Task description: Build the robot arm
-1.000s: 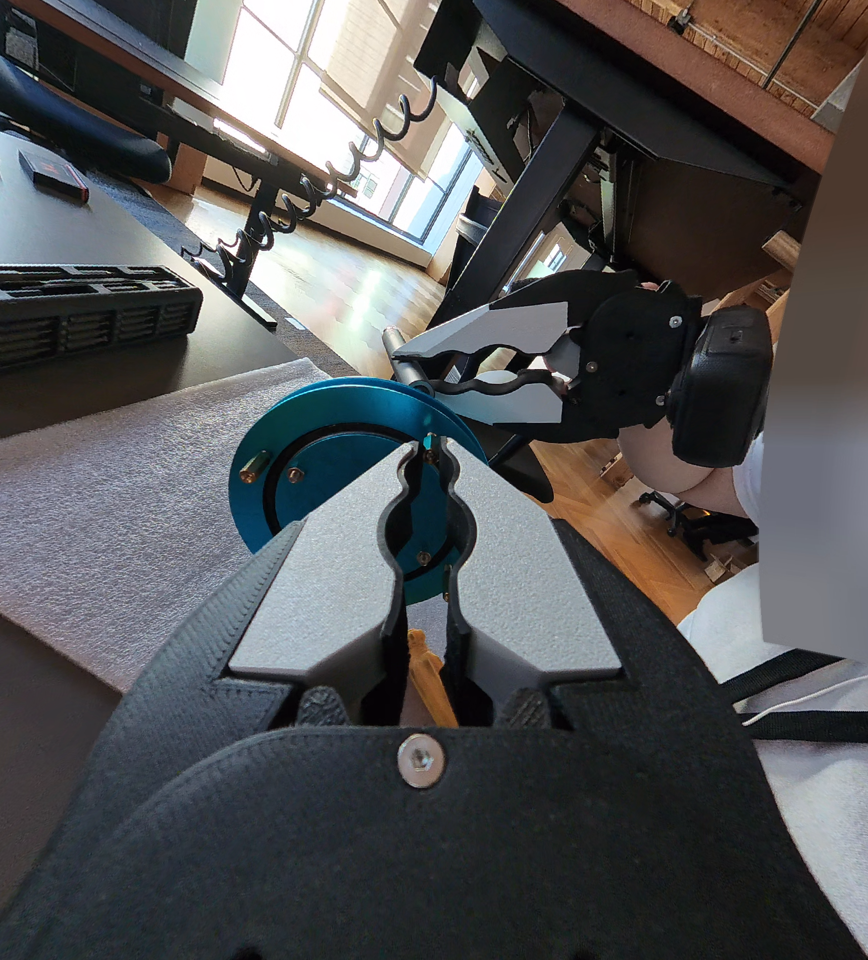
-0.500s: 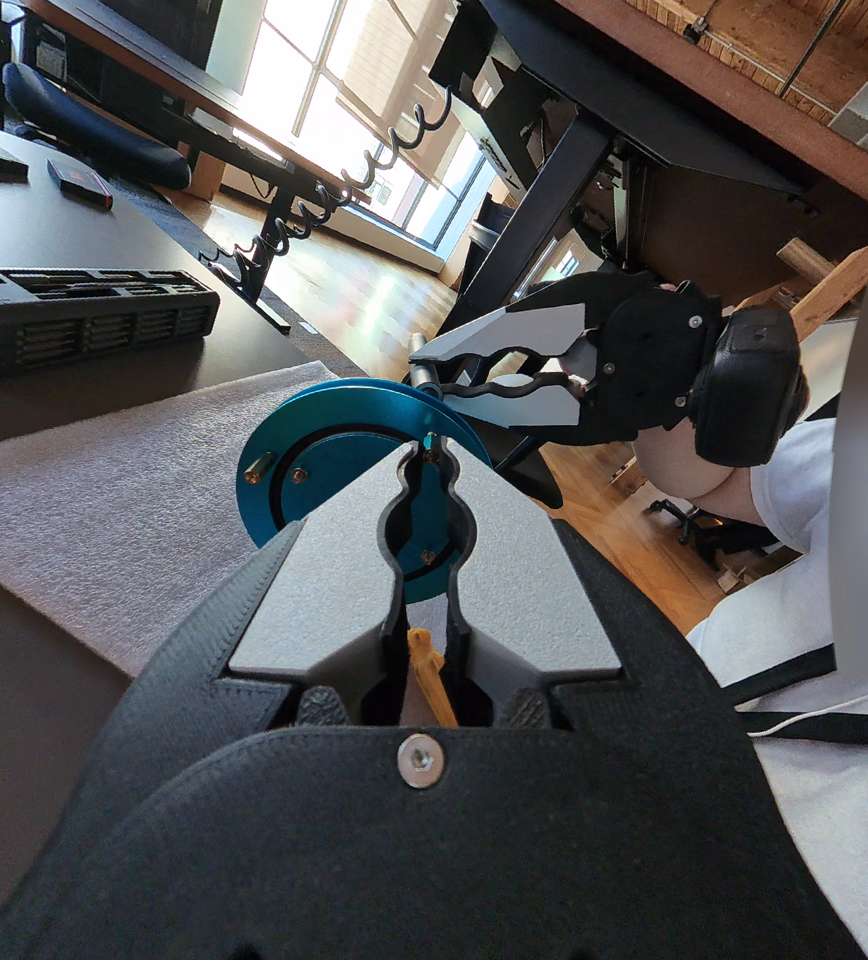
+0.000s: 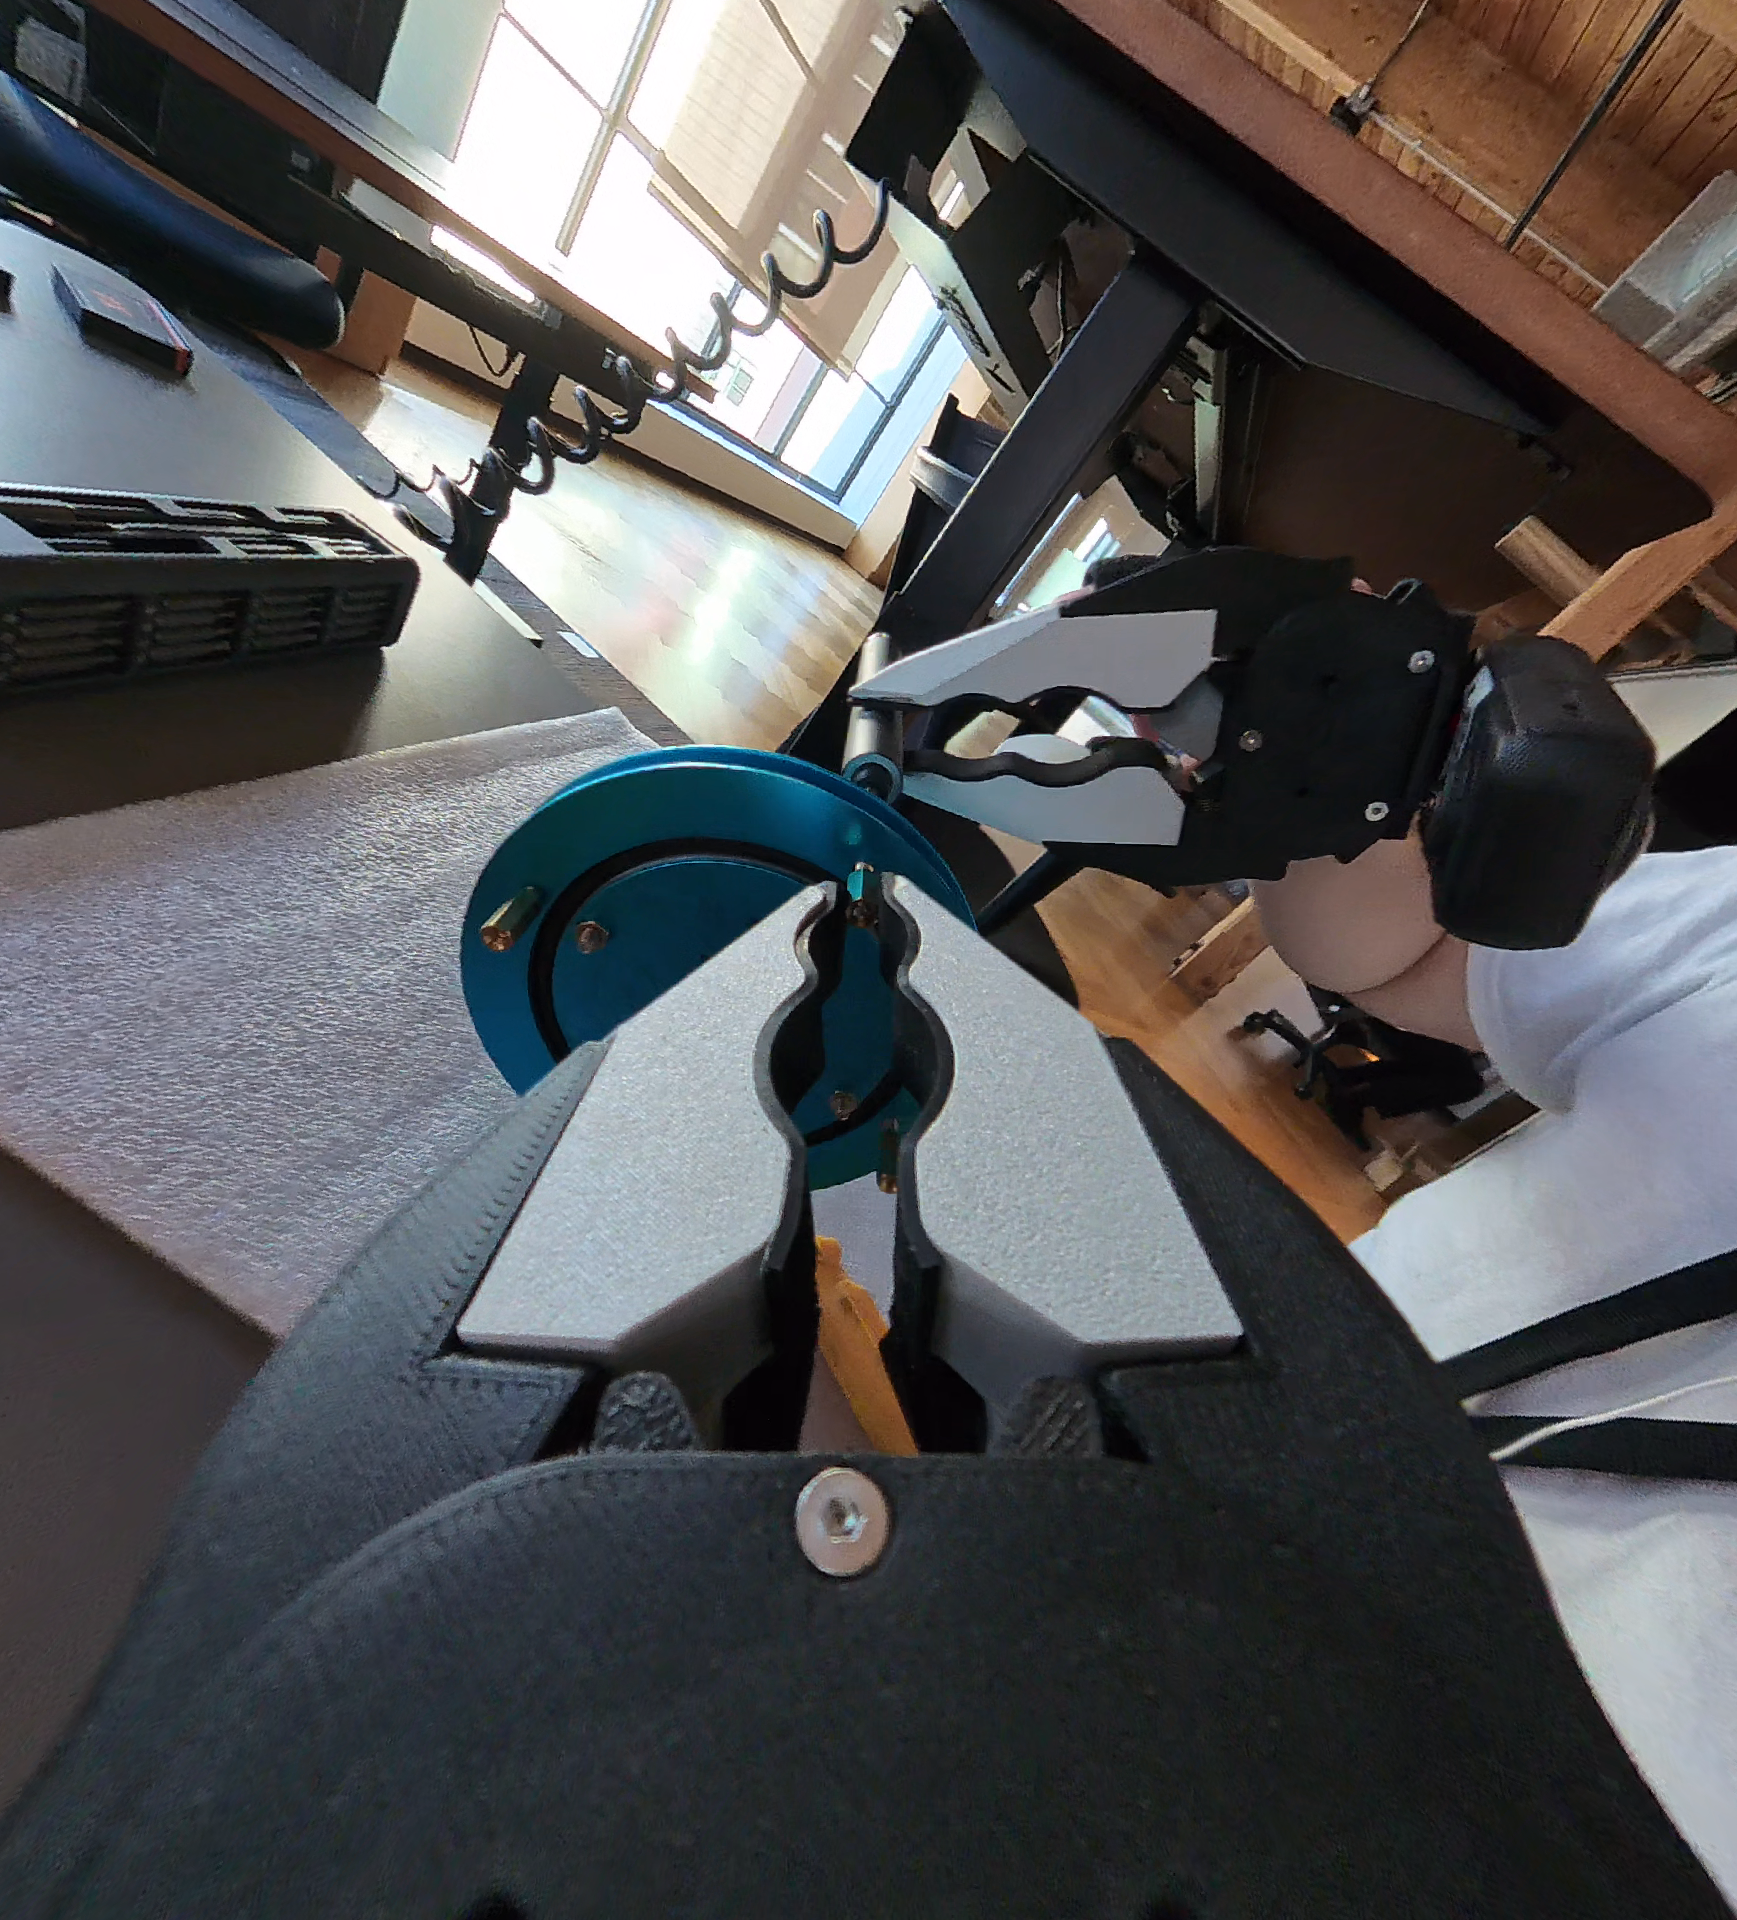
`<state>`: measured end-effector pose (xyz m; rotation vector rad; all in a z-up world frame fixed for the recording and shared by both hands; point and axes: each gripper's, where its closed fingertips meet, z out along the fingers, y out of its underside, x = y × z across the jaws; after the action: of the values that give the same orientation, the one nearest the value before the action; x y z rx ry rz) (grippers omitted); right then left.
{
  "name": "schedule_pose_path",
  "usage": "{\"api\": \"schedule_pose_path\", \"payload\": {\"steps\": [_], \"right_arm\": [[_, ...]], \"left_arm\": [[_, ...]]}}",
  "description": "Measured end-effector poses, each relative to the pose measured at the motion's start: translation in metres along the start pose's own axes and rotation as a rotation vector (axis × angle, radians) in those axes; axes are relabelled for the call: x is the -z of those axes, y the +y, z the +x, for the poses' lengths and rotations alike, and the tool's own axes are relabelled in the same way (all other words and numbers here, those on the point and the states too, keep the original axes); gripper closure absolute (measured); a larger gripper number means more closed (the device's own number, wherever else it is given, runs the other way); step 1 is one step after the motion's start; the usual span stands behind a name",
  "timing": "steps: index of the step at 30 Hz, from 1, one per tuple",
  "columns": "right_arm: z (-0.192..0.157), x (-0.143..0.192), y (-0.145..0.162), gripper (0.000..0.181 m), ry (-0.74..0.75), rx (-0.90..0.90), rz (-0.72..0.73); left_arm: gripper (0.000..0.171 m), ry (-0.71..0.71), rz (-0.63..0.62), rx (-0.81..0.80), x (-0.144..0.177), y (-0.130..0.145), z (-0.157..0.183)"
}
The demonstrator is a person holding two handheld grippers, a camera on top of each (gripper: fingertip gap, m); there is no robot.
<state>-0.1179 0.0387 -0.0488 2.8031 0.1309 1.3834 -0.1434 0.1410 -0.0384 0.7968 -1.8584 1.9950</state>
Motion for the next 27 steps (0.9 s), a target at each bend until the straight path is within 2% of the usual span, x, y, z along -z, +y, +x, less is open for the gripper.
{"api": "schedule_pose_path", "payload": {"steps": [27], "right_arm": [[0.0004, -0.0012, -0.0054, 0.166, 0.002, 0.007, 0.087]], "left_arm": [[0.168, -0.023, 0.022, 0.041, 0.0047, 0.0015, 0.0005]]}}
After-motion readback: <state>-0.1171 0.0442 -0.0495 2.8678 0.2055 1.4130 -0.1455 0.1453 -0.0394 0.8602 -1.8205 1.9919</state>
